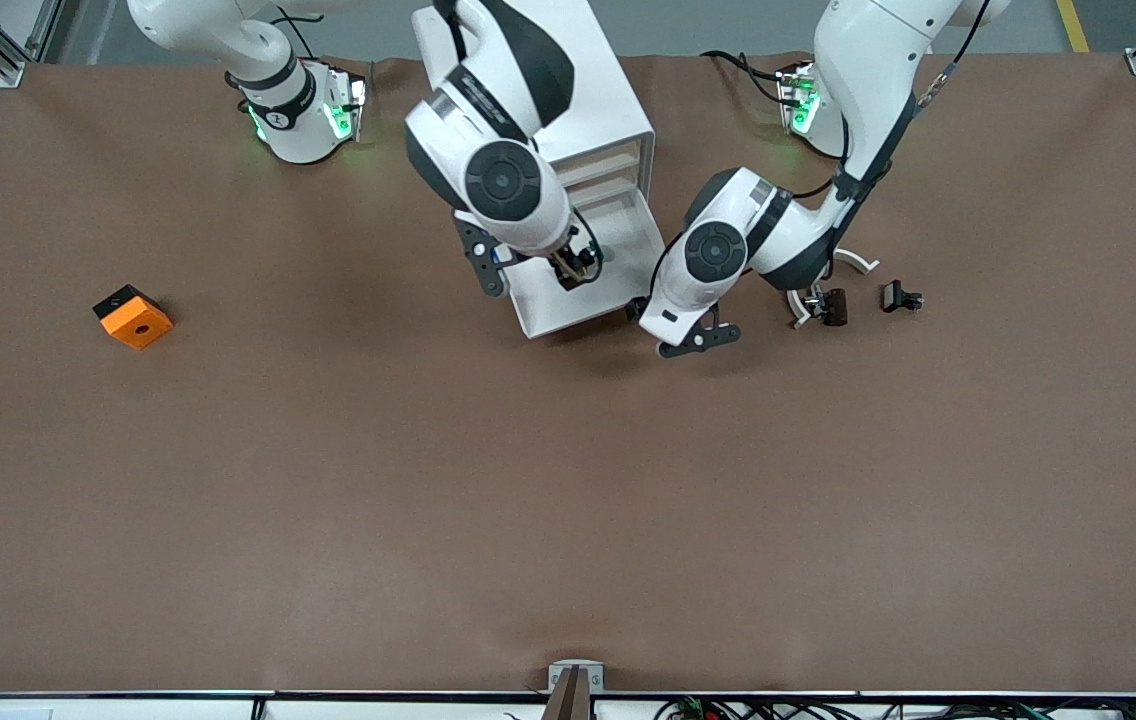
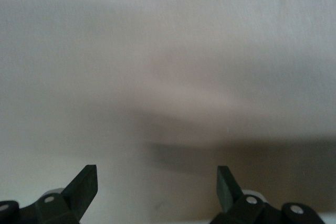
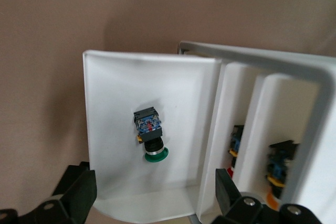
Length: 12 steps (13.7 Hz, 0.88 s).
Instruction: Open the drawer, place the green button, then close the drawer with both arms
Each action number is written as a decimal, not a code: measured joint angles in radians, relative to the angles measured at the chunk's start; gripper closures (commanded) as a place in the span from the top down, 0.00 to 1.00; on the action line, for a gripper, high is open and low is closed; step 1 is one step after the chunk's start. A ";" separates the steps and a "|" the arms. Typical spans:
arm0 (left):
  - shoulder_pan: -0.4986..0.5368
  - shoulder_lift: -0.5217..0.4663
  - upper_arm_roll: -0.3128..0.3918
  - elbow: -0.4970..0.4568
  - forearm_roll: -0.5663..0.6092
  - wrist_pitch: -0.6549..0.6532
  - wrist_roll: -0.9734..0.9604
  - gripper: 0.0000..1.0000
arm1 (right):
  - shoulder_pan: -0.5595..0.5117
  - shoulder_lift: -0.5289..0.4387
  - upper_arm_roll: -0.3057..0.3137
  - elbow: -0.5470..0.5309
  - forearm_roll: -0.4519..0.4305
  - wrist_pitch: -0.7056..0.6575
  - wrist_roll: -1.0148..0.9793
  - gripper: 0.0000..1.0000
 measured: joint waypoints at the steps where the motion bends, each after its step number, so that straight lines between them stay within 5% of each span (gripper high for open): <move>1: 0.000 -0.018 -0.016 -0.018 -0.015 0.000 -0.003 1.00 | -0.027 -0.029 -0.001 0.001 0.000 -0.031 -0.039 1.00; 8: 0.000 -0.041 -0.137 -0.107 -0.038 0.059 -0.068 1.00 | -0.230 -0.222 -0.008 0.005 -0.011 -0.242 -0.419 1.00; 12: -0.001 -0.041 -0.192 -0.137 -0.038 0.086 -0.108 1.00 | -0.354 -0.289 -0.011 0.004 -0.092 -0.315 -0.758 1.00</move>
